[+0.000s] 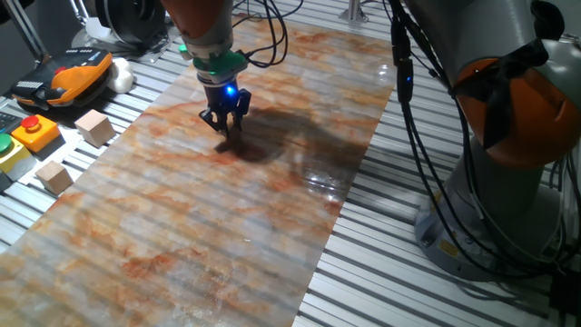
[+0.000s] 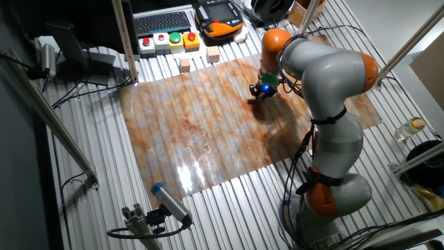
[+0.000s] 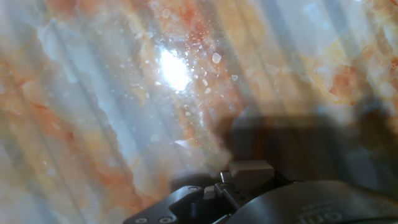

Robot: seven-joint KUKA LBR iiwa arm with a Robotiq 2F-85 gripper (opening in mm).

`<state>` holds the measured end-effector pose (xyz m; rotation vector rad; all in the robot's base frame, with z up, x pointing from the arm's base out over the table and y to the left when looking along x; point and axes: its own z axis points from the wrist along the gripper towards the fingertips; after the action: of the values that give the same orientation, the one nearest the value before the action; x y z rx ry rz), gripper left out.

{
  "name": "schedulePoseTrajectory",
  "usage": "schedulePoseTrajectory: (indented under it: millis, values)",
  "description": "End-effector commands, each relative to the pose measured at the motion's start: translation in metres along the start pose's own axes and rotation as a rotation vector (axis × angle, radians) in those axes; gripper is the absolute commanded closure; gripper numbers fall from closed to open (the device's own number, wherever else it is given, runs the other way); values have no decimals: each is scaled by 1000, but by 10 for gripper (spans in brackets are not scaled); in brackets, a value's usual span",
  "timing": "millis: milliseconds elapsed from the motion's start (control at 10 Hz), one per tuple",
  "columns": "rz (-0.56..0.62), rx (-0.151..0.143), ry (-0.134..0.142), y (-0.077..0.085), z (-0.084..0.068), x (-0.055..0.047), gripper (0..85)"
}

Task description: Hold a small block with the gripper and sweep it from left to right on the table

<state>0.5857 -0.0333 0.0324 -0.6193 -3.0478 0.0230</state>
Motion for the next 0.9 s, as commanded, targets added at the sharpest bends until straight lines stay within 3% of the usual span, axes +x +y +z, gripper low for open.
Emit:
schedulePoseTrajectory:
  millis: [0,800]
  values:
    - [2,0,0,1,0,0,850]
    - [11,1,6,10,0,1,850]
